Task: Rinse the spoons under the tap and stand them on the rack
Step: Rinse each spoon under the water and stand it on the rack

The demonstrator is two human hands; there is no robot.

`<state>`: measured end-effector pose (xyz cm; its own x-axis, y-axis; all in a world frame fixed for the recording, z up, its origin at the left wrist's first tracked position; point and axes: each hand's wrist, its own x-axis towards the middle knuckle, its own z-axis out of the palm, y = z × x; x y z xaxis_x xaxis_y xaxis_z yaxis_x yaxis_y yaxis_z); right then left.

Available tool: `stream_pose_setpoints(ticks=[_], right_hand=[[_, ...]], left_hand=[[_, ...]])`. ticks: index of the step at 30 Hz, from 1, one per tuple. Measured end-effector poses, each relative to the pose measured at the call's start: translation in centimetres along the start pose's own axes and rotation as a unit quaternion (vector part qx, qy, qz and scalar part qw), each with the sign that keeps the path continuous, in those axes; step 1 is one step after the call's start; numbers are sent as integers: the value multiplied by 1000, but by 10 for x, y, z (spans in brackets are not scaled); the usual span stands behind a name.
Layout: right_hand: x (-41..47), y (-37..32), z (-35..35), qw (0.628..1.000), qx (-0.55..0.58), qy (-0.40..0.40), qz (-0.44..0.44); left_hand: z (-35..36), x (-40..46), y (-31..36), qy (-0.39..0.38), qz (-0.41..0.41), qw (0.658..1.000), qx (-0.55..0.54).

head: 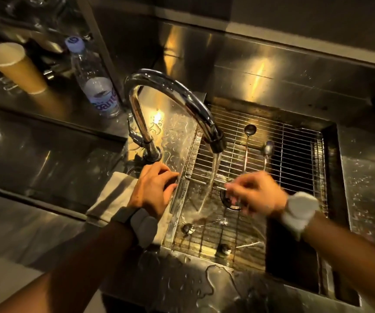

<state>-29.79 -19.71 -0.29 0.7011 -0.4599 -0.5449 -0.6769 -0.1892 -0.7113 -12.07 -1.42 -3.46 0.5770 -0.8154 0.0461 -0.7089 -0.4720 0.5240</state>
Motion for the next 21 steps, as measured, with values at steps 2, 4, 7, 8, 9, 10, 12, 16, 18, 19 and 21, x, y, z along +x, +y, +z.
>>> stream_pose_setpoints(ticks=[2,4,7,8,9,10,12,16,18,19,21], right_hand=[[-17,24,57,959,-223,-174,-12],[7,59,97,908,-347,-236,-10],[61,90,108,896,-384,-223,-8],[76,99,108,889,-408,-208,-8],[87,108,108,879,-437,-189,-11],[96,115,110,871,-460,-172,-14],[102,116,113,858,-485,-167,-34],[102,116,113,853,-494,-162,-45],[102,115,112,867,-472,-150,-54],[102,113,111,875,-453,-164,-45],[97,103,107,881,-432,-193,-12]], left_hand=[[3,-1,-2,1,-4,1000,0],[6,-1,-5,4,-9,1000,1],[5,-1,-5,9,-6,1000,-6],[4,-1,-5,6,-3,1000,-11],[4,-2,-5,3,0,1000,-16],[5,-2,-6,1,1,1000,-21],[6,-2,-7,3,1,1000,-28],[9,-5,-8,13,-2,999,-38],[11,-6,-8,21,-1,999,-38],[11,-6,-8,24,-2,999,-35],[12,-6,-7,28,-8,999,-28]])
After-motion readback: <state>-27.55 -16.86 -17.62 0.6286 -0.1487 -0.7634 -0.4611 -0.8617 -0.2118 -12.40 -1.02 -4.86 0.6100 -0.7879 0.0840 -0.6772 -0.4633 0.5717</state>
